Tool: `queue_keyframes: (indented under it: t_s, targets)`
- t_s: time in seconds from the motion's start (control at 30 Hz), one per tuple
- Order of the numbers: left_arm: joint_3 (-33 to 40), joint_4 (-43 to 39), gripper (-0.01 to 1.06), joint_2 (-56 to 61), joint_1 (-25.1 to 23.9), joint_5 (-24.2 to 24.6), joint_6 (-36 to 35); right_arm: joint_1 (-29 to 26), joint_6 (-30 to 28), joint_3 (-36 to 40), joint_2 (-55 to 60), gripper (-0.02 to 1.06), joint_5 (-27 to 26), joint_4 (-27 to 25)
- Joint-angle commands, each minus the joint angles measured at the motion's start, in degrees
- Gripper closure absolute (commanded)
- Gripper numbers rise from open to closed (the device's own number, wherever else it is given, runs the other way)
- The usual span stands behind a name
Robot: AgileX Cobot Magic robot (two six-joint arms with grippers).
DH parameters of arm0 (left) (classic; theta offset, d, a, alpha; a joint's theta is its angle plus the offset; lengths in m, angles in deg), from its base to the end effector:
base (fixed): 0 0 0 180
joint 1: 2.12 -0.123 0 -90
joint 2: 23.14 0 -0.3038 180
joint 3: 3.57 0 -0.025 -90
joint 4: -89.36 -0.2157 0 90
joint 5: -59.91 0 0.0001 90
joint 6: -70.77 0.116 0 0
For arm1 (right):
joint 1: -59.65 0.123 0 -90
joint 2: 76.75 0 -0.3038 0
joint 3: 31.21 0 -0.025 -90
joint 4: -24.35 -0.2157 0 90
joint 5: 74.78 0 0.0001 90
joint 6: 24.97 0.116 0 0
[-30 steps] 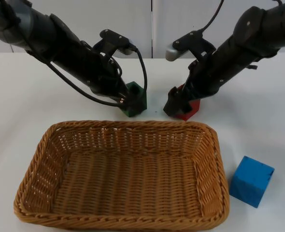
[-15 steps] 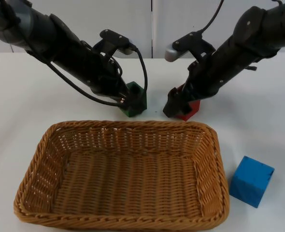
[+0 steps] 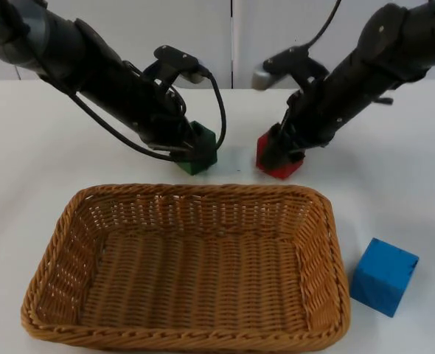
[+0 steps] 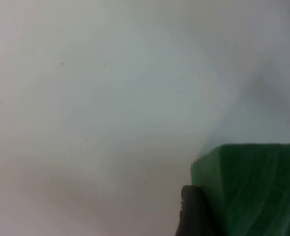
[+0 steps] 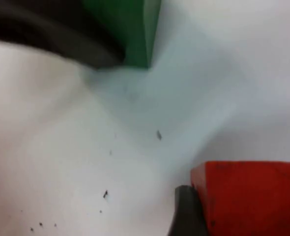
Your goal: Pick up one cube with each hand and place exactly two cubes into the same basket, leaving the remaining cube outside.
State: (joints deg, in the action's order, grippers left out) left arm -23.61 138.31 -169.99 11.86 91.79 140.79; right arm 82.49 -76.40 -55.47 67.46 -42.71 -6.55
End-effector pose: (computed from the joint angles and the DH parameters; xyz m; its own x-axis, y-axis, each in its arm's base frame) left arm 0.4708 -0.1649 0.0887 -0.5668 0.5517 -0.6119 0.7401 0.6672 -0.0841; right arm 0.4527 0.2250 0.1197 -0.5026 -0.6452 -0.5754 -0.7855 0.6189 -0.0079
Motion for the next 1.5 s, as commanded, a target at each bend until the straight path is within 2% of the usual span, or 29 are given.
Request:
queue_keyframes:
  t_s: [0.0,0.17,0.33,0.67,0.93,1.1,1.27,1.47]
  targets:
    - [-0.3,0.5,1.05,2.2,0.4,1.0,-1.0,0.2,0.0,-0.2,-3.1,1.05,0.5,0.0]
    - [-0.3,0.4,1.05,6.3,0.2,3.1,-2.0,0.2,0.0,-0.2,-8.0,1.05,1.9,0.4]
    - [-0.3,-2.3,1.05,12.3,0.0,7.1,-6.1,0.2,1.5,-0.2,-14.3,1.05,4.4,0.8]
    - [-0.2,-5.2,1.05,18.9,0.0,9.9,-9.6,0.2,2.7,-0.2,-22.5,1.05,6.9,1.0]
    - [-0.2,-5.6,1.05,20.3,0.0,13.5,-11.9,0.2,3.1,-0.2,-24.3,1.05,11.1,1.3]
    - [-0.2,-6.7,1.05,20.7,0.0,17.4,-14.0,0.2,4.4,-0.2,-24.8,1.05,13.9,1.6]
    - [-0.2,-10.5,1.05,21.7,0.0,18.8,-17.0,0.2,7.5,-0.2,-25.3,1.05,15.5,5.5]
    - [1.3,-11.0,1.05,23.8,0.0,18.8,-18.0,0.2,8.4,-0.2,-26.6,1.05,17.1,6.3]
